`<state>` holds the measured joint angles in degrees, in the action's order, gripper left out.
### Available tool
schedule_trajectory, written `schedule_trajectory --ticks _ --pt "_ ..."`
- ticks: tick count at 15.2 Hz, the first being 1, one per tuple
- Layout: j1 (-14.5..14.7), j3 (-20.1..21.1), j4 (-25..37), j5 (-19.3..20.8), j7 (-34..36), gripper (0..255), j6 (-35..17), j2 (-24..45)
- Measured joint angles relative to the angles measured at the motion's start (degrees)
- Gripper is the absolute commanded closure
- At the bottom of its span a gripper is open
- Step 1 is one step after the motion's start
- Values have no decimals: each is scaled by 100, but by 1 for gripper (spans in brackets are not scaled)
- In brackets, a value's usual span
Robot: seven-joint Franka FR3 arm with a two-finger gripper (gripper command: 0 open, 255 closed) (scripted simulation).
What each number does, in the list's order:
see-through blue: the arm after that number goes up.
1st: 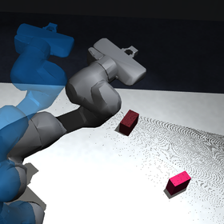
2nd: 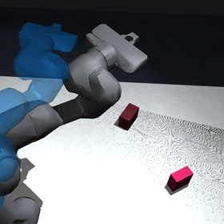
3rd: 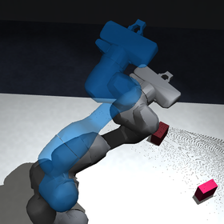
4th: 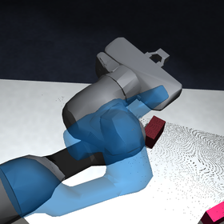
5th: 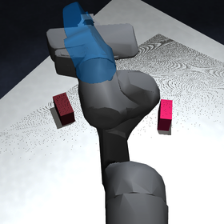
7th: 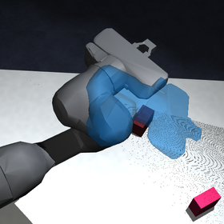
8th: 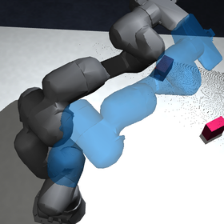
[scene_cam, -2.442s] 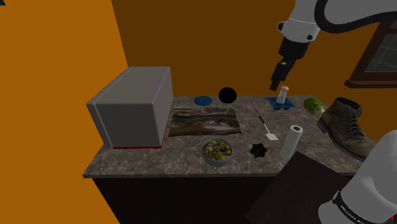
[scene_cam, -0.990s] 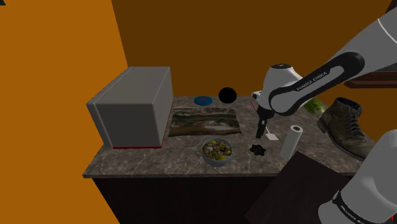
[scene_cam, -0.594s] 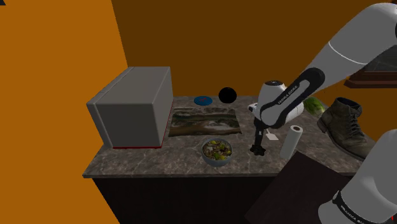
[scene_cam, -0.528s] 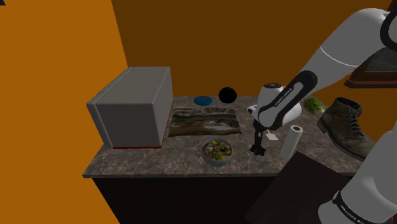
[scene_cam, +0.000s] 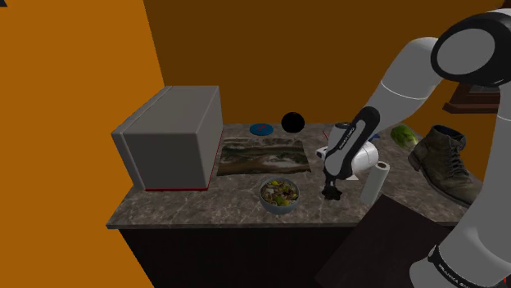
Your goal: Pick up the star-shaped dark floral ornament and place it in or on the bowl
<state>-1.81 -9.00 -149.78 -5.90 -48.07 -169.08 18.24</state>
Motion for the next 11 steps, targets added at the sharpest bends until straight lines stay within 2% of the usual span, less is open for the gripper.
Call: schedule_trajectory --ticks 3,9,10,11 --pt "-105 133 114 -98 -67 0 -188 301" --pt "-131 164 125 -116 -81 0 -242 362" --pt "-131 164 125 -116 -81 255 -242 362" --pt "-131 164 125 -116 -81 255 -242 362"
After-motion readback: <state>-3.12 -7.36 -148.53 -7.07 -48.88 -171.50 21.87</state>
